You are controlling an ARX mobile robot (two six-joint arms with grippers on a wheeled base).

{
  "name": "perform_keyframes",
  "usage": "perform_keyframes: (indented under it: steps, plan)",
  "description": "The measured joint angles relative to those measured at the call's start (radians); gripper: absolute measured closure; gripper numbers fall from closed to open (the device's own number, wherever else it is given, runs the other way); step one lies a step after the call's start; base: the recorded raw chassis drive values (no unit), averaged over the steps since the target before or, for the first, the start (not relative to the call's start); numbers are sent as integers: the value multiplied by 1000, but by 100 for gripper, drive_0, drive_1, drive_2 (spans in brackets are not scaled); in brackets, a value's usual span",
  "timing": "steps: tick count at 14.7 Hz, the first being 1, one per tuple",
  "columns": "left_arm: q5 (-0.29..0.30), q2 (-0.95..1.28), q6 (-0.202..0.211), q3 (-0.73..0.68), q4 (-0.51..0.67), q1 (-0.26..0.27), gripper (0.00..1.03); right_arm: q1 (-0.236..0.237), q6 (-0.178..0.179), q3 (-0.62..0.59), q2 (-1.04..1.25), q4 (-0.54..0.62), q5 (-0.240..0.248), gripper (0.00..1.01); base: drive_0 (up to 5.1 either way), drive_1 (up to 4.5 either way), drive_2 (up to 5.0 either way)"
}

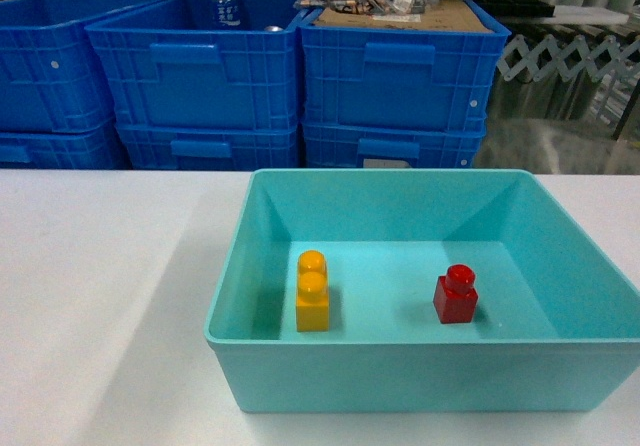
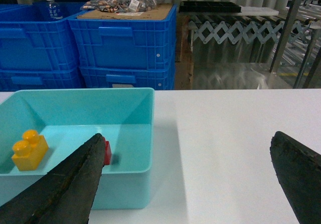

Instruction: Pick red block from blue box to shelf

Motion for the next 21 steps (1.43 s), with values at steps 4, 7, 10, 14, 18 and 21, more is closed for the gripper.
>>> perform_keyframes:
  steps: [4, 7, 10, 14, 18, 21]
  plan:
    - [0, 0, 0, 0, 0, 0, 5, 0, 0, 0, 0, 0, 0, 3, 0, 0, 0]
    - [0, 0, 0, 0, 0, 0, 5, 0, 0, 0, 0, 0, 0, 3, 0, 0, 0]
    - [0, 0, 0, 0, 0, 0, 5, 0, 0, 0, 0, 0, 0, 3, 0, 0, 0]
    - [0, 0, 0, 0, 0, 0, 5, 0, 0, 0, 0, 0, 0, 3, 0, 0, 0]
    - [0, 0, 0, 0, 0, 0, 5, 0, 0, 0, 0, 0, 0, 3, 0, 0, 0]
    - [0, 0, 0, 0, 0, 0, 5, 0, 0, 0, 0, 0, 0, 3, 0, 0, 0]
